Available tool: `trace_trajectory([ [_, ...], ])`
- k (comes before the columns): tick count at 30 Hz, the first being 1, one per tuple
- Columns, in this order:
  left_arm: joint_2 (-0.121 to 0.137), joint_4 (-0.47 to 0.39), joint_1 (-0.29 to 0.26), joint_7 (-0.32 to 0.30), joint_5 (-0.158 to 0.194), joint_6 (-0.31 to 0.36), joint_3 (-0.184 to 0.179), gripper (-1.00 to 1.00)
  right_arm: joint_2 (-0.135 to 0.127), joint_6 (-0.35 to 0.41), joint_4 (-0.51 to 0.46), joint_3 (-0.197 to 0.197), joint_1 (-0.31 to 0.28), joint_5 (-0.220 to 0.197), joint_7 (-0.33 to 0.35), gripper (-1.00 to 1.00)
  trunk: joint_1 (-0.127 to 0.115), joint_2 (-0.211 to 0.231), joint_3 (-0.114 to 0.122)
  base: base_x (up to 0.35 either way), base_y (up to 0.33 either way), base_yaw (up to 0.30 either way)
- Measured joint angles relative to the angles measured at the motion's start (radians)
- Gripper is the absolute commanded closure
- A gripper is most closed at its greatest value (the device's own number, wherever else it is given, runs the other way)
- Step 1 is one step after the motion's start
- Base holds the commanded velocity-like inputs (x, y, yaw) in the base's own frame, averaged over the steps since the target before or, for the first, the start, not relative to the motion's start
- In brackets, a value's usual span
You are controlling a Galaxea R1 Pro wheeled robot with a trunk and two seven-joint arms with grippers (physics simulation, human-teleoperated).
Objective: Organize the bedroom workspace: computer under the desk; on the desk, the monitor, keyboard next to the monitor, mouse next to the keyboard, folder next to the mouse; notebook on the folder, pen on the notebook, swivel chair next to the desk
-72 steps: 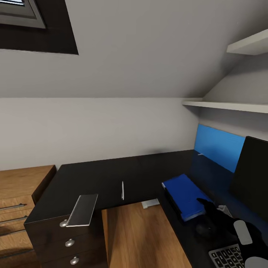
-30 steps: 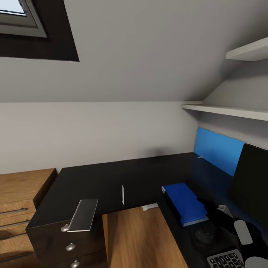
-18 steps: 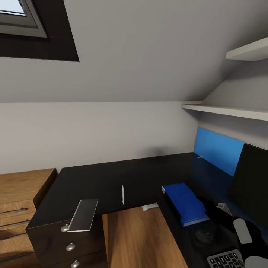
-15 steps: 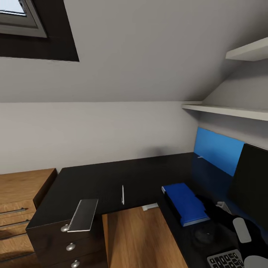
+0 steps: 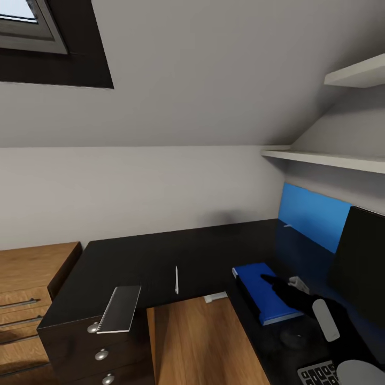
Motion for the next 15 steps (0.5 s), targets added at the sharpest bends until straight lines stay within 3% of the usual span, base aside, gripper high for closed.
trace_trajectory([
  [2,0.0,0.0,0.0,0.0,0.0,0.0,0.0,-1.0,0.005,-0.016,-0.004,0.046,0.0,0.0,0.001,-1.0,0.0,0.0,0.0,0.0,0.0,0.0],
  [7,0.0,0.0,0.0,0.0,0.0,0.0,0.0,-1.0,0.014,-0.048,-0.005,0.106,0.0,0.001,0.003,-1.0,0.0,0.0,0.0,-0.011,0.012,0.0],
  [15,0.0,0.0,0.0,0.0,-0.001,0.0,0.0,-1.0,0.019,-0.067,-0.002,0.139,0.0,0.0,0.04,-1.0,0.0,0.0,0.0,-0.147,0.146,0.0],
])
